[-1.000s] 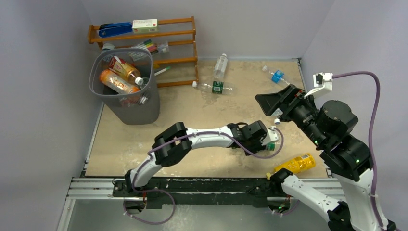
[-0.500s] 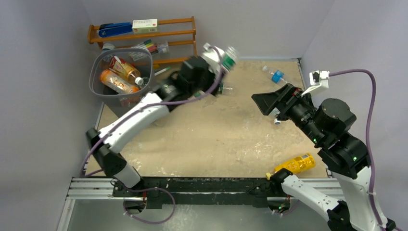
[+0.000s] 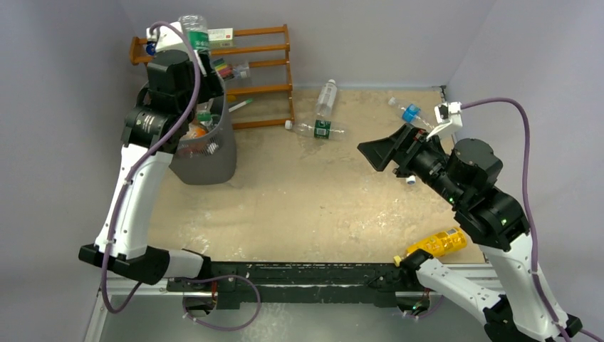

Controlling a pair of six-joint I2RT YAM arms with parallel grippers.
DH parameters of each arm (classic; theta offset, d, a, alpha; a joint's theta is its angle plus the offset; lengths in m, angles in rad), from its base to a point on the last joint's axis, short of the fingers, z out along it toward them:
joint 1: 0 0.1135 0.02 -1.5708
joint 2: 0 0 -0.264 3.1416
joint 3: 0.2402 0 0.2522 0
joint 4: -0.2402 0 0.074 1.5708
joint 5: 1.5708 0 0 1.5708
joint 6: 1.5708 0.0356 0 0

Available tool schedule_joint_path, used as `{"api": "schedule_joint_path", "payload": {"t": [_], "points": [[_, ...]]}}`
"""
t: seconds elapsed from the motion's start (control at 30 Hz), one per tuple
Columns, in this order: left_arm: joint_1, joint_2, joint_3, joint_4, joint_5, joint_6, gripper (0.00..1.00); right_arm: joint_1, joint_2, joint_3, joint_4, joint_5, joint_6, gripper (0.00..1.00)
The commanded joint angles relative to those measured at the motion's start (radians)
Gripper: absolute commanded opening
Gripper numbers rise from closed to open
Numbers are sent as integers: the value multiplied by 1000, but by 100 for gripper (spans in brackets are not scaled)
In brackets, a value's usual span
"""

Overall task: Put the plastic bottles in the bin
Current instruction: Place the plastic bottle in the trash bin.

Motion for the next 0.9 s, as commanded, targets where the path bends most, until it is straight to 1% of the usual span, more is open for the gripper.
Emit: {"api": "schedule_joint_path", "payload": {"t": [0.0, 0.1, 0.2, 0.3, 0.53, 0.63, 0.73, 0.8, 0.87], "points": [[80, -70, -84, 26, -64, -121, 68, -3, -24, -10, 58, -27, 8, 100], [158, -82, -153, 53, -46, -151, 68, -2, -41, -27, 55, -29, 11, 100], [237, -77, -207, 83, 28, -187, 68, -2, -52, -43, 55, -38, 15, 100], [282, -84, -255, 116, 57, -239, 68, -3, -57, -56, 56, -41, 16, 100], [297, -173, -440, 261, 43, -407, 70, -3, -60, -85, 73, -56, 16, 100], [297, -222, -527, 307, -6, -485, 70, -2, -57, -94, 83, -67, 17, 100], [297, -261, -570, 321, -70, -535, 71, -3, -59, -101, 85, -70, 19, 100], [297, -270, -580, 326, -86, -556, 75, -3, -61, -105, 86, -68, 18, 100], [297, -252, -558, 288, -83, -560, 80, -2, -62, -109, 85, -68, 19, 100]]}}
